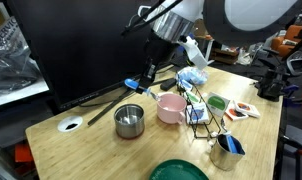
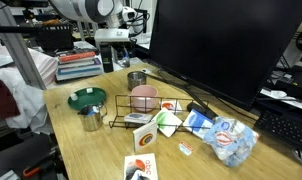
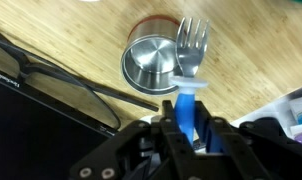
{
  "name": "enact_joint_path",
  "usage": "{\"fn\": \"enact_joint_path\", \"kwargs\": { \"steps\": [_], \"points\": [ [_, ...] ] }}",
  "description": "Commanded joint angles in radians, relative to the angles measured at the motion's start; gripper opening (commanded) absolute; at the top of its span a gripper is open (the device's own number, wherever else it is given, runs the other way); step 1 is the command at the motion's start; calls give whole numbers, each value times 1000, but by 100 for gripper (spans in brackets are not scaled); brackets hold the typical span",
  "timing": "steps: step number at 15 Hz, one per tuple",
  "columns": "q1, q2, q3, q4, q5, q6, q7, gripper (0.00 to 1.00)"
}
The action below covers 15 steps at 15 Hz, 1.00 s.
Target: Remove the fork from the green plate and place it inside the pink mug
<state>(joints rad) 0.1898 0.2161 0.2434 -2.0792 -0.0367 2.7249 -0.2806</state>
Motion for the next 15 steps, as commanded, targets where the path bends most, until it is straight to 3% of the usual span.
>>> {"fn": "enact_joint_path", "kwargs": {
  "steps": [1, 8, 10, 15],
  "points": [
    [-2, 7, -4, 9, -6, 3, 13, 6],
    [-70, -3, 24, 13, 160, 29, -80, 6],
    [-73, -2, 8, 5, 152, 49, -74, 6],
    [-26, 3, -143, -6, -142, 80, 144, 6]
  ]
}}
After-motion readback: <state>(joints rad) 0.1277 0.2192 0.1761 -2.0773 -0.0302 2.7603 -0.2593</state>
